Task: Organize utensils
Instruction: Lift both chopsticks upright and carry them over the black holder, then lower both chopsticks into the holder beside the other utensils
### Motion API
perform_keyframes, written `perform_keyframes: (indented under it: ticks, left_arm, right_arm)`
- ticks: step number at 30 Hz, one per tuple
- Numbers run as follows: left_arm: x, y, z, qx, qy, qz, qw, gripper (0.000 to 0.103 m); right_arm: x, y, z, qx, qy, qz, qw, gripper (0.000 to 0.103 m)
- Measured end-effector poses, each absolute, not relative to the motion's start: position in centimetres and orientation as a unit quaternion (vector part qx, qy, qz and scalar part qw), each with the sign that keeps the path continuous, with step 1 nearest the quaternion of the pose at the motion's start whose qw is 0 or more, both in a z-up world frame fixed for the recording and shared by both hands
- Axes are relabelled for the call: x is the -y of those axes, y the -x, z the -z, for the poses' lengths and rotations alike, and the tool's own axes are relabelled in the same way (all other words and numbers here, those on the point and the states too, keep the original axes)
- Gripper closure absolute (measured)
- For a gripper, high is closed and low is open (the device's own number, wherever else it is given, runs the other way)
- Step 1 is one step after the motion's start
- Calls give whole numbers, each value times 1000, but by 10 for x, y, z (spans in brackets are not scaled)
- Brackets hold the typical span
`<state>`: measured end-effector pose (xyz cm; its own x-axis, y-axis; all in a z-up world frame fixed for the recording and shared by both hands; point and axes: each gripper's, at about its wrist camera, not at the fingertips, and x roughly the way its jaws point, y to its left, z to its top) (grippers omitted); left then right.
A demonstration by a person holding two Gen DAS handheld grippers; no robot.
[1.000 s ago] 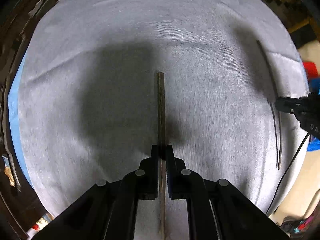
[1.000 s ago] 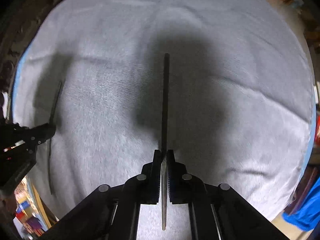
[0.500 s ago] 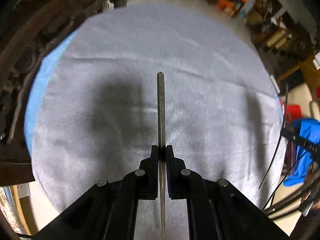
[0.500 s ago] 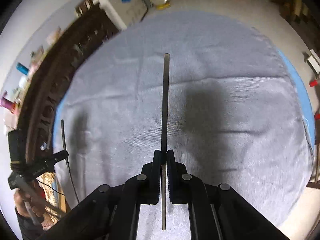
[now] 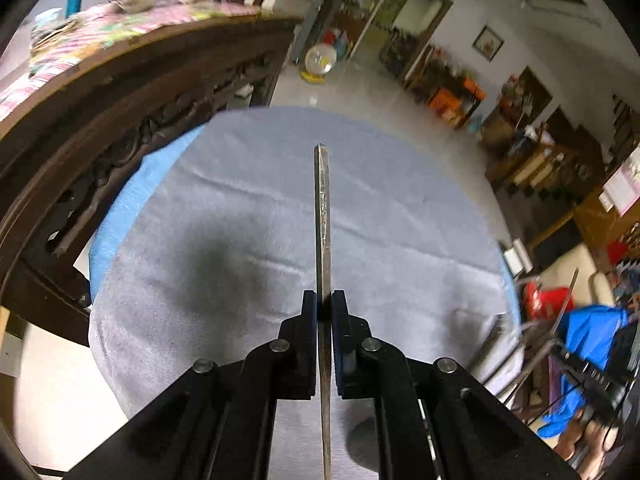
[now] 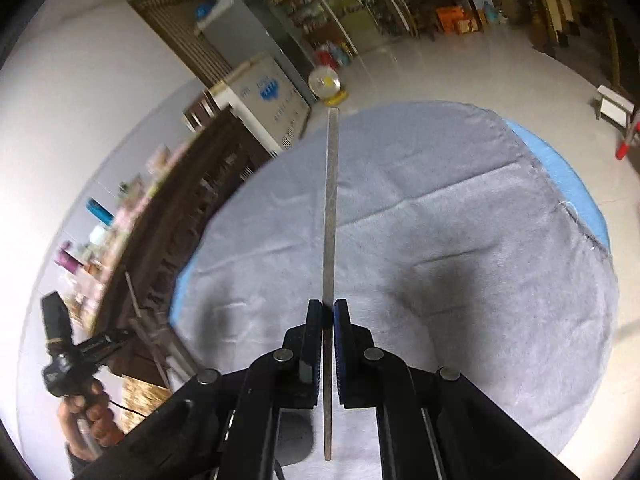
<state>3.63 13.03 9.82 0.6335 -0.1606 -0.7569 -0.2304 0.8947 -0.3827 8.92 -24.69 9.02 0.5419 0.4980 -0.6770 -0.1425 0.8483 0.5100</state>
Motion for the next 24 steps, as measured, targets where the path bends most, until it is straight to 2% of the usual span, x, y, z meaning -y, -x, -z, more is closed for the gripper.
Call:
perform_keyframes:
  ticks: [14, 24]
  left_arm:
    - [-96, 10, -154, -303, 234, 19, 923, 96]
    - [-61, 11, -157, -257, 194, 44, 946, 96]
  right_arm:
    - [230, -30, -136, -344, -214, -220, 888, 97]
    - [199, -10, -146, -311, -178, -236, 903, 97]
